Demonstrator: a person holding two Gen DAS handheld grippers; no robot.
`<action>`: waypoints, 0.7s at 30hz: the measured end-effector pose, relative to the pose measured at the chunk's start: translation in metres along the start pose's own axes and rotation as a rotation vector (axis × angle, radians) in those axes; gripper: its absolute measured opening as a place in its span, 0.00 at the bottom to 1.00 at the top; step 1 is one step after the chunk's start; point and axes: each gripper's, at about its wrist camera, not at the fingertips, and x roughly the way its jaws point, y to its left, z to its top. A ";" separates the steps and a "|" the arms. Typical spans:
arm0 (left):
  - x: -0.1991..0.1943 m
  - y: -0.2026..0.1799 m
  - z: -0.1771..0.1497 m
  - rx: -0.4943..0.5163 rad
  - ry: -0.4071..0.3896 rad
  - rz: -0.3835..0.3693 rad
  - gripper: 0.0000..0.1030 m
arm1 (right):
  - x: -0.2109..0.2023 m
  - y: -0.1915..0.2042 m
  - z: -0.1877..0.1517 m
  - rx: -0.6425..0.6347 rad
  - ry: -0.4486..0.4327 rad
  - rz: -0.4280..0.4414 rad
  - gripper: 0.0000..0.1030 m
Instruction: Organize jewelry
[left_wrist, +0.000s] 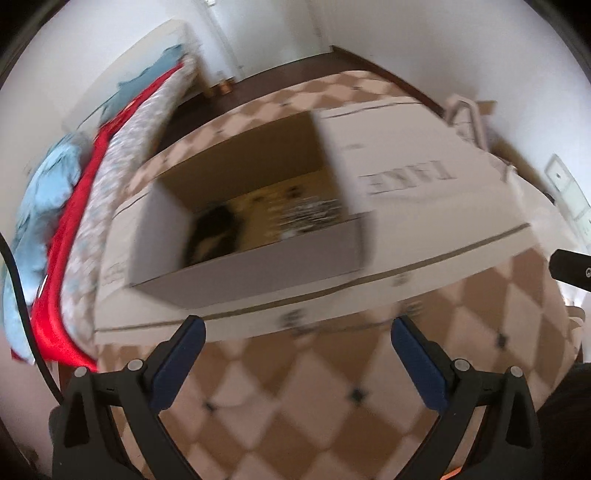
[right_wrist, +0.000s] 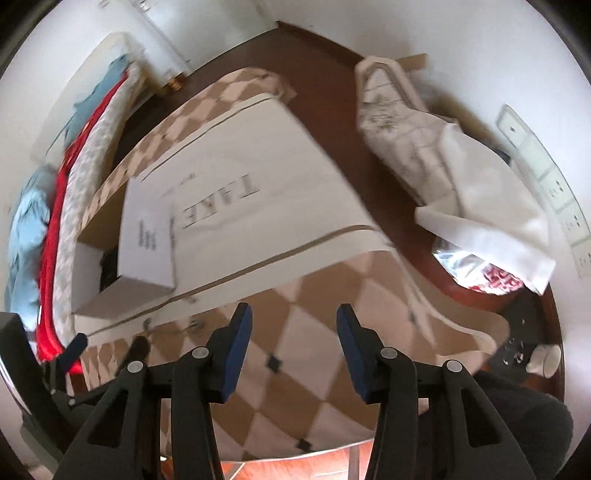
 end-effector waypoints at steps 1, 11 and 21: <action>0.001 -0.009 0.002 0.015 -0.002 0.002 0.99 | -0.002 -0.005 0.003 0.006 -0.003 0.000 0.48; 0.021 -0.051 0.010 0.099 0.030 -0.036 0.49 | -0.012 -0.022 0.012 0.053 -0.046 0.026 0.48; 0.018 -0.044 0.005 0.100 0.009 -0.097 0.01 | -0.017 -0.020 0.014 0.058 -0.072 0.048 0.48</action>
